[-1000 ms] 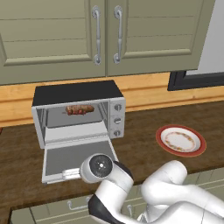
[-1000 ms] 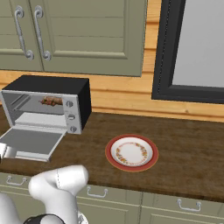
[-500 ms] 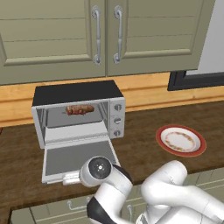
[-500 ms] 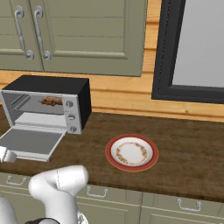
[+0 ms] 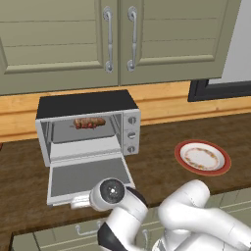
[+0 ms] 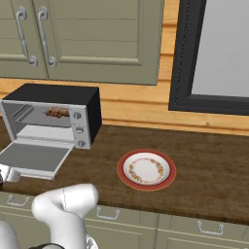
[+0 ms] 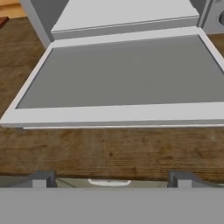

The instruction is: Pick up the kebab skewer and baguette bread, and place them inside the toaster oven. Close the toaster oven door and start by setting the timer.

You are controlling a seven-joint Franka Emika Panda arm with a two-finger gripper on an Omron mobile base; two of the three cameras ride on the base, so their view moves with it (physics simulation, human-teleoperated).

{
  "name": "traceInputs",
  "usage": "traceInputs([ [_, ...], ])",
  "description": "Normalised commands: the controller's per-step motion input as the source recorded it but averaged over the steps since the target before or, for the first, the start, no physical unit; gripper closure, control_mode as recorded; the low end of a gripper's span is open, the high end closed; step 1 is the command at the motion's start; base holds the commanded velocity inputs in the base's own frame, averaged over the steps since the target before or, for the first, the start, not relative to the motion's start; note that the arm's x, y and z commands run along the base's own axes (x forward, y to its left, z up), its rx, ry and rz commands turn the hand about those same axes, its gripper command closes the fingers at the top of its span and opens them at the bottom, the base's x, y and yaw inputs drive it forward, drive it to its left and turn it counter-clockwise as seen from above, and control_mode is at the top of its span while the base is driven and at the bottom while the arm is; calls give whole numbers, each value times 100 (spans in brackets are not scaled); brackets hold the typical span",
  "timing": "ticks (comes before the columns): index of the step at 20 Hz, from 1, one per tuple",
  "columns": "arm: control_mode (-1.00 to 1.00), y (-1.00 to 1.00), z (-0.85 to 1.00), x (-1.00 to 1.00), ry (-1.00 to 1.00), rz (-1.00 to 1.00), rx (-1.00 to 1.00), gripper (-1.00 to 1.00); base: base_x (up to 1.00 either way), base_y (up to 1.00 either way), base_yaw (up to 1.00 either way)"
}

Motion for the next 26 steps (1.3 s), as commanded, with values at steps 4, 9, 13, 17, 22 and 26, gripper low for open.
traceInputs([
  [4,-100,0,-4,40,0,0,0,-100,0,0,0],
  [9,-100,0,-23,27,0,0,-4,-100,0,0,0],
  [13,-100,0,-34,16,0,0,-8,-100,0,0,0],
  [17,-100,0,-20,15,0,0,-4,-100,0,0,0],
  [22,-100,0,-26,4,-4,0,0,-100,0,0,0],
  [26,-100,0,-33,0,-9,0,0,-100,0,0,0],
])
